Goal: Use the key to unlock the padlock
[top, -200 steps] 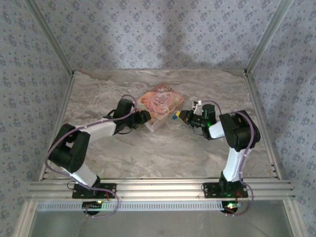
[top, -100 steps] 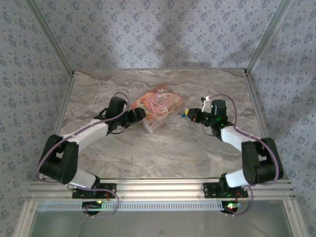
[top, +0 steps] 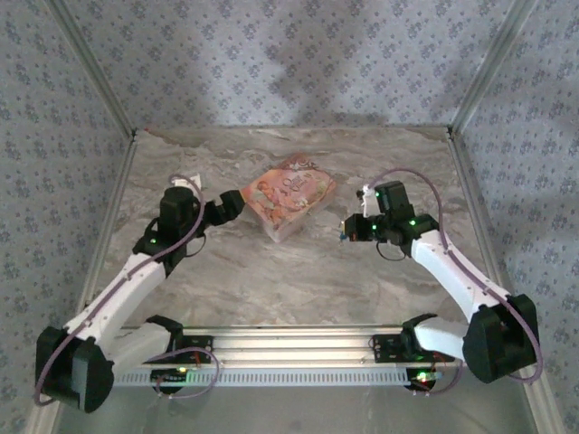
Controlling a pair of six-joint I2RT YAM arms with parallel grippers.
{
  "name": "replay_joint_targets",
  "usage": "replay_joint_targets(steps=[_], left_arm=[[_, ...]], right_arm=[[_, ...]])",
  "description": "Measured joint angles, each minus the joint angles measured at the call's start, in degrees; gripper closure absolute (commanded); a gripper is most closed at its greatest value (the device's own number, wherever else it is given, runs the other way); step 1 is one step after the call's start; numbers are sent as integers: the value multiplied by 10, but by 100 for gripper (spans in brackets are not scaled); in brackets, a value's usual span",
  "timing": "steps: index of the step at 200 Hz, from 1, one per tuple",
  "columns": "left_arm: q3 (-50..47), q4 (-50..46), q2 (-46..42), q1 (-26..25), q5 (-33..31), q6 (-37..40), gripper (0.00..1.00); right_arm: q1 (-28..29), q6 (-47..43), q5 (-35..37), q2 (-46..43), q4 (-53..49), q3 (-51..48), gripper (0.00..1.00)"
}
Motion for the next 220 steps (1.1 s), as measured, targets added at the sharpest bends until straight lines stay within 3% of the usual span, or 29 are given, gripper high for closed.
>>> replay_joint_targets(steps=[36, 71, 196, 220], left_arm=[[-17, 0, -43, 4, -32, 20, 2], [-26, 0, -46, 4, -43, 26, 2], [-27, -1, -46, 7, -43, 26, 2], [-27, -1, -46, 7, -43, 26, 2]], right_arm=[[53, -1, 24, 9, -100, -2, 100], [85, -1, 37, 46, -132, -12, 100], [99, -14, 41, 182, -76, -12, 100], [99, -13, 35, 185, -63, -12, 91]])
